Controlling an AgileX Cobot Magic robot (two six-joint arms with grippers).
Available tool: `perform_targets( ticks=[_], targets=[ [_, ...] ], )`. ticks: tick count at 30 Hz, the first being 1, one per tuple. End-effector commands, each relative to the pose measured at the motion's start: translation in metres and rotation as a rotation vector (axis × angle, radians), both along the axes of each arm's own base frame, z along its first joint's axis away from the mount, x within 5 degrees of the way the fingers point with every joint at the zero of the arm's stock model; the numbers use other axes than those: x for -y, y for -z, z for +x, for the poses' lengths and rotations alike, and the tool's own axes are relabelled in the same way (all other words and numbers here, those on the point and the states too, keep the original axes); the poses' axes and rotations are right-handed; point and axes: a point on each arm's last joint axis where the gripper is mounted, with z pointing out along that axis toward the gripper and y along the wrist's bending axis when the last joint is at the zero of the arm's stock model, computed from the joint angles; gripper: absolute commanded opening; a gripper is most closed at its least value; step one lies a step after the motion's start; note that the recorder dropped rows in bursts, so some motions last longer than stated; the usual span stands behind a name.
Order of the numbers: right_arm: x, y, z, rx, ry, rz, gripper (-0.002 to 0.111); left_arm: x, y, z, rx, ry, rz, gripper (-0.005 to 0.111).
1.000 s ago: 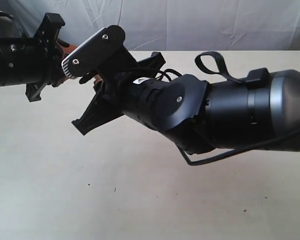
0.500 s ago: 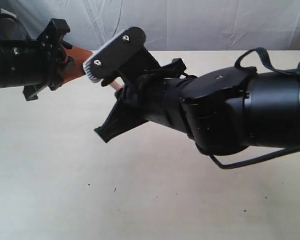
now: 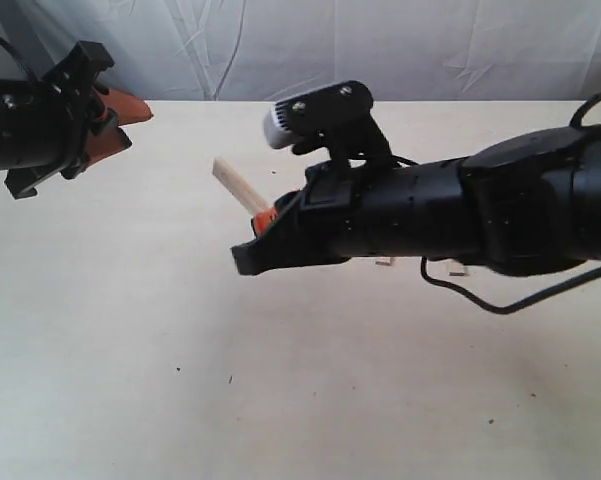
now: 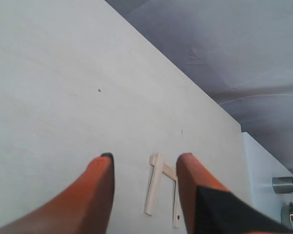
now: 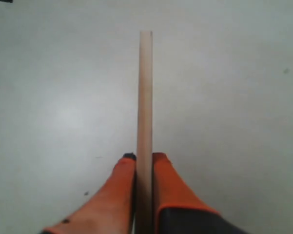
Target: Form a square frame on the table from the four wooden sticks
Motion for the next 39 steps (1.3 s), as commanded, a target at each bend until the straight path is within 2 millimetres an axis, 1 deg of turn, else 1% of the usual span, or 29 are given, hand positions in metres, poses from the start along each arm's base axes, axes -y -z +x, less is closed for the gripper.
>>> perform_targets(
  ticks=[1, 3, 6, 7, 12, 14, 15, 16, 17, 18, 21, 22, 24, 28, 31, 33, 36, 39],
  targets=[
    [0.033, 0.014, 0.012, -0.342, -0.112, 0.049, -0.001, 0.002, 0.001, -0.002, 0.002, 0.030, -0.005, 0.042],
    [0.051, 0.022, 0.019, -0.497, -0.142, -0.051, -0.001, 0.002, 0.001, -0.002, 0.002, 0.030, -0.005, 0.042],
    [0.067, 0.037, 0.024, -0.633, -0.183, -0.140, -0.001, 0.002, 0.001, -0.002, 0.002, 0.030, -0.005, 0.042],
    [0.068, 0.042, 0.025, -0.661, -0.188, -0.142, -0.001, 0.003, 0.001, -0.002, 0.002, 0.033, -0.005, 0.042],
    [0.066, 0.079, 0.028, -0.793, -0.202, -0.183, -0.001, 0.004, 0.000, -0.003, 0.005, 0.053, -0.015, 0.042],
    [0.066, 0.090, 0.028, -0.828, -0.200, -0.194, -0.001, 0.004, 0.000, -0.003, 0.005, 0.053, -0.015, 0.042],
    [0.066, 0.094, 0.029, -0.841, -0.197, -0.198, 0.001, 0.004, 0.000, -0.003, 0.005, 0.053, -0.015, 0.042],
    [0.066, 0.097, 0.029, -0.843, -0.191, -0.203, 0.006, 0.004, 0.000, -0.003, 0.005, 0.053, -0.015, 0.042],
    [0.066, 0.100, 0.030, -0.843, -0.184, -0.206, 0.011, 0.004, 0.000, -0.003, 0.005, 0.053, -0.015, 0.042],
    [0.066, 0.102, 0.031, -0.839, -0.177, -0.209, 0.019, 0.004, 0.000, -0.003, 0.005, 0.053, -0.015, 0.042],
    [0.066, 0.102, 0.034, -0.809, -0.152, -0.214, 0.041, 0.005, 0.000, -0.003, 0.006, 0.053, -0.021, 0.042],
    [0.067, 0.102, 0.035, -0.799, -0.150, -0.220, 0.047, 0.005, 0.000, -0.003, 0.006, 0.055, -0.022, 0.042],
    [0.068, 0.102, 0.036, -0.783, -0.157, -0.238, 0.054, 0.005, 0.000, -0.003, 0.006, 0.055, -0.022, 0.042],
    [0.072, 0.097, 0.045, -0.716, -0.180, -0.348, 0.055, 0.006, -0.001, -0.003, 0.009, 0.069, -0.032, 0.042],
    [0.073, 0.080, 0.058, -0.668, -0.142, -0.389, 0.055, 0.006, -0.001, -0.004, 0.009, 0.071, -0.033, 0.042],
    [0.070, 0.067, 0.060, -0.653, -0.144, -0.371, 0.054, 0.006, -0.001, -0.003, 0.011, 0.071, -0.028, 0.042],
    [0.058, 0.059, 0.051, -0.657, -0.182, -0.348, 0.054, 0.006, -0.001, -0.003, 0.019, 0.074, -0.021, 0.042],
    [0.043, 0.061, 0.039, -0.637, -0.235, -0.406, 0.054, 0.006, -0.001, -0.003, 0.019, 0.073, -0.022, 0.042]
  ],
)
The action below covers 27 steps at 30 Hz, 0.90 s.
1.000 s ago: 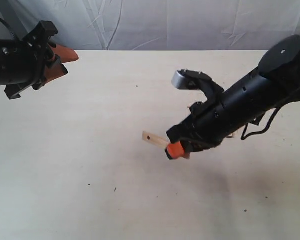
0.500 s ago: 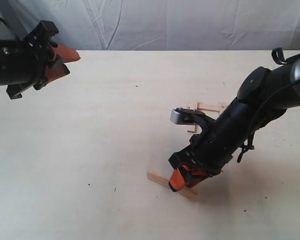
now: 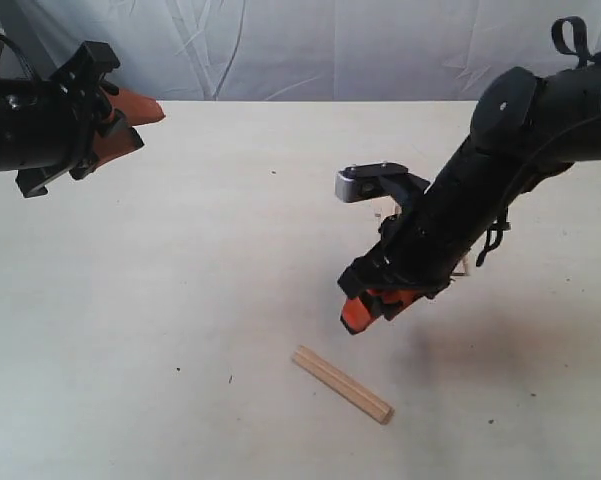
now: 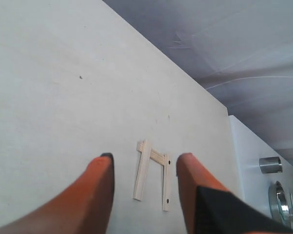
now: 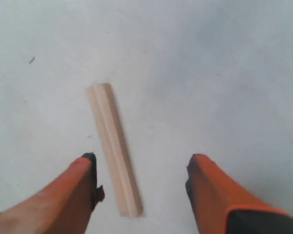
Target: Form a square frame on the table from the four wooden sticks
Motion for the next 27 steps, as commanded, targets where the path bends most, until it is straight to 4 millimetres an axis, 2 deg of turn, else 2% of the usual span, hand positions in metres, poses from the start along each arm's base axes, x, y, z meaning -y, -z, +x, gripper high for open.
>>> perform_targets(
  ticks=[1, 5, 10, 18, 22, 27],
  targets=[
    [-0.023, 0.000, -0.018, 0.012, -0.094, -0.047, 0.054, 0.001, 0.001, -0.001, 0.001, 0.005, -0.007, 0.042],
    [-0.043, 0.005, -0.035, 0.091, -0.179, -0.166, 0.054, 0.001, 0.001, -0.001, 0.003, 0.006, -0.004, 0.042],
    [-0.056, 0.009, -0.052, 0.124, -0.238, -0.246, 0.054, 0.001, 0.001, -0.001, 0.011, 0.013, 0.009, 0.042],
    [-0.064, 0.018, -0.053, 0.083, -0.179, -0.203, 0.054, 0.001, 0.001, -0.001, 0.011, 0.013, 0.009, 0.042],
    [-0.066, 0.031, -0.053, 0.047, -0.178, -0.218, 0.054, 0.001, 0.001, -0.001, 0.011, 0.013, 0.009, 0.042],
    [-0.067, 0.032, -0.053, 0.040, -0.166, -0.211, 0.054, 0.000, 0.000, -0.001, 0.012, 0.007, 0.003, 0.042]
  ],
)
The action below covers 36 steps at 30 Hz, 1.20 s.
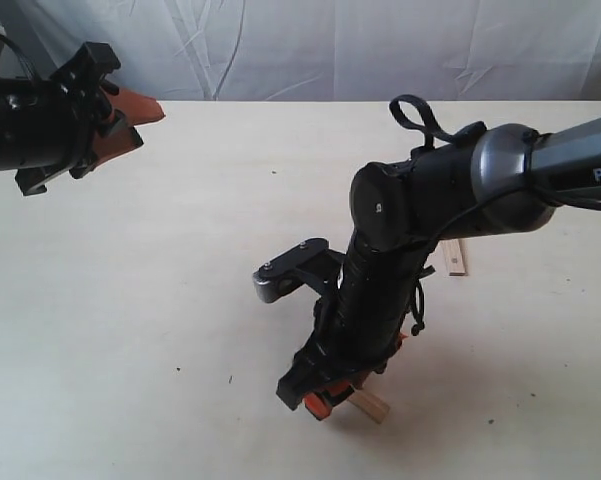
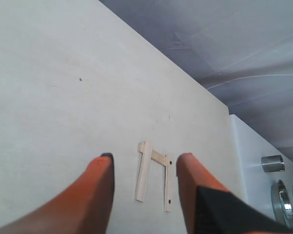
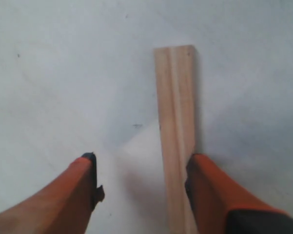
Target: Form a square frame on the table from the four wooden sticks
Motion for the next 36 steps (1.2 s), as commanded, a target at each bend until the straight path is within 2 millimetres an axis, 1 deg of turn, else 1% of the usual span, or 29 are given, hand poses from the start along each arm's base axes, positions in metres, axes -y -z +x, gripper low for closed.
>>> perform_targets(
  ticks=[1, 5, 7, 10, 13, 15, 18, 20, 28, 36],
  targets=[
    [0.000, 0.001, -0.001, -0.002, 0.007, 0.008, 0.054, 0.000, 0.001, -0.001, -0.001, 0.002, -0.010, 0.042],
    [-0.002, -0.003, -0.002, -0.013, 0.037, 0.028, 0.054, 0.000, 0.001, -0.001, -0.001, 0.002, -0.010, 0.042],
    [-0.003, 0.001, 0.000, -0.007, 0.049, 0.027, 0.054, 0.000, 0.001, -0.001, -0.001, 0.002, -0.010, 0.042],
    [0.001, 0.012, 0.003, 0.015, 0.001, -0.026, 0.054, 0.000, 0.001, -0.001, -0.001, 0.002, -0.010, 0.042],
    [0.001, 0.012, 0.004, 0.028, -0.005, -0.029, 0.054, 0.000, 0.001, -0.001, -0.001, 0.000, -0.011, 0.042],
    [0.002, 0.002, 0.004, 0.050, -0.014, -0.017, 0.054, 0.000, 0.001, -0.001, -0.001, -0.001, -0.013, 0.042],
    [0.003, -0.020, 0.003, 0.106, -0.014, 0.030, 0.054, 0.000, 0.001, -0.001, 0.000, -0.001, -0.013, 0.042],
    [0.002, -0.023, 0.003, 0.110, -0.008, 0.040, 0.054, 0.000, 0.001, -0.001, 0.001, 0.000, -0.011, 0.042],
    [0.002, 0.003, 0.004, 0.053, -0.012, -0.015, 0.054, 0.000, 0.001, -0.001, 0.001, 0.000, -0.011, 0.042],
    [0.001, 0.014, 0.007, 0.059, -0.017, -0.029, 0.054, 0.000, 0.000, -0.001, 0.001, -0.002, -0.014, 0.042]
  ],
)
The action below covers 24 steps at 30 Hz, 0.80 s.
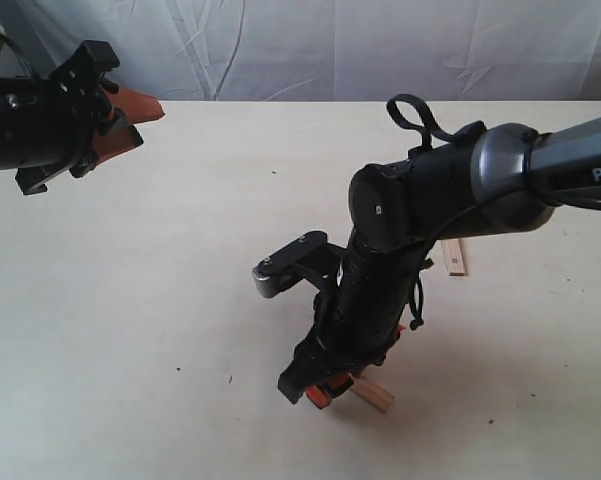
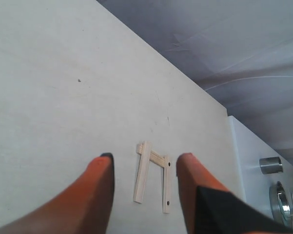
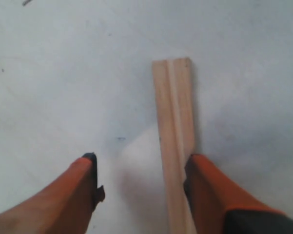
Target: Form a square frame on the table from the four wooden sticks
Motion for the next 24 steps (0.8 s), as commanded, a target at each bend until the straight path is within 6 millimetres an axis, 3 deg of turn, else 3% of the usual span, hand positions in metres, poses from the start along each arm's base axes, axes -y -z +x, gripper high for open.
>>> perform_targets(
  ticks=[1, 24],
  targets=[
    [0.001, 0.013, 0.003, 0.014, -0.017, -0.025, 0.054, 0.000, 0.001, -0.001, 0.000, 0.002, -0.009, 0.042],
    [0.003, 0.022, 0.014, 0.132, -0.094, -0.058, 0.054, 0.000, 0.001, -0.001, 0.000, 0.002, -0.009, 0.042]
  ],
)
